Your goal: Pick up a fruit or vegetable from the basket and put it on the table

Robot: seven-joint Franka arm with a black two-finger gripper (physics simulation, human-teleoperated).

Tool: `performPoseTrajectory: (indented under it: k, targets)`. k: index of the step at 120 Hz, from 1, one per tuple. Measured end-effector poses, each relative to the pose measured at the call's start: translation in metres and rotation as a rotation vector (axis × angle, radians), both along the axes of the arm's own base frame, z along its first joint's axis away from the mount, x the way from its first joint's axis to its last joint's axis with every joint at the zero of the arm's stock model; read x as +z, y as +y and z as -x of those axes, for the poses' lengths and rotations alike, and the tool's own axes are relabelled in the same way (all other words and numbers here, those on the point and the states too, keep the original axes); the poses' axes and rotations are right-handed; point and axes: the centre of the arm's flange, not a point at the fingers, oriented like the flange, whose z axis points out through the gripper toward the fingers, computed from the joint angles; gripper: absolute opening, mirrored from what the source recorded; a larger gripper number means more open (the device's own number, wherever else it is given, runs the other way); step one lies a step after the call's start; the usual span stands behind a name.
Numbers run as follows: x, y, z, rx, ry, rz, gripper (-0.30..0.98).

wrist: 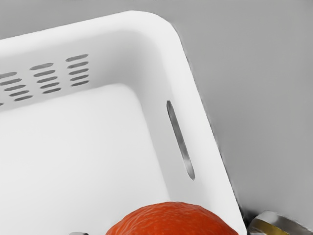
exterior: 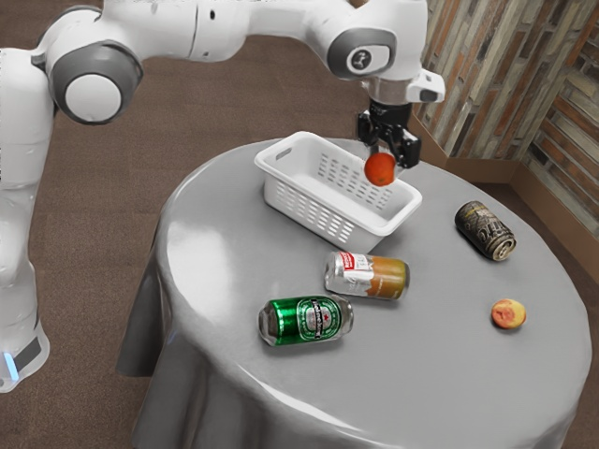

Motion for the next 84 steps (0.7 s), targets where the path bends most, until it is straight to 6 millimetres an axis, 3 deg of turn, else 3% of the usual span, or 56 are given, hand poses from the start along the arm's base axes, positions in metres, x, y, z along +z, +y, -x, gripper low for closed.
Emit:
performPoseTrajectory:
  k: [14, 35, 51, 84]
  targets:
    - [0.01, -0.036, -0.014, -0.07, -0.022, 0.001, 0.31]
    - [0.01, -0.068, -0.042, -0.134, -0.045, 0.006, 0.31]
    - [-0.004, -0.082, -0.059, -0.162, -0.044, 0.015, 0.31]
    - [-0.026, -0.091, -0.1, -0.185, -0.086, 0.03, 0.31]
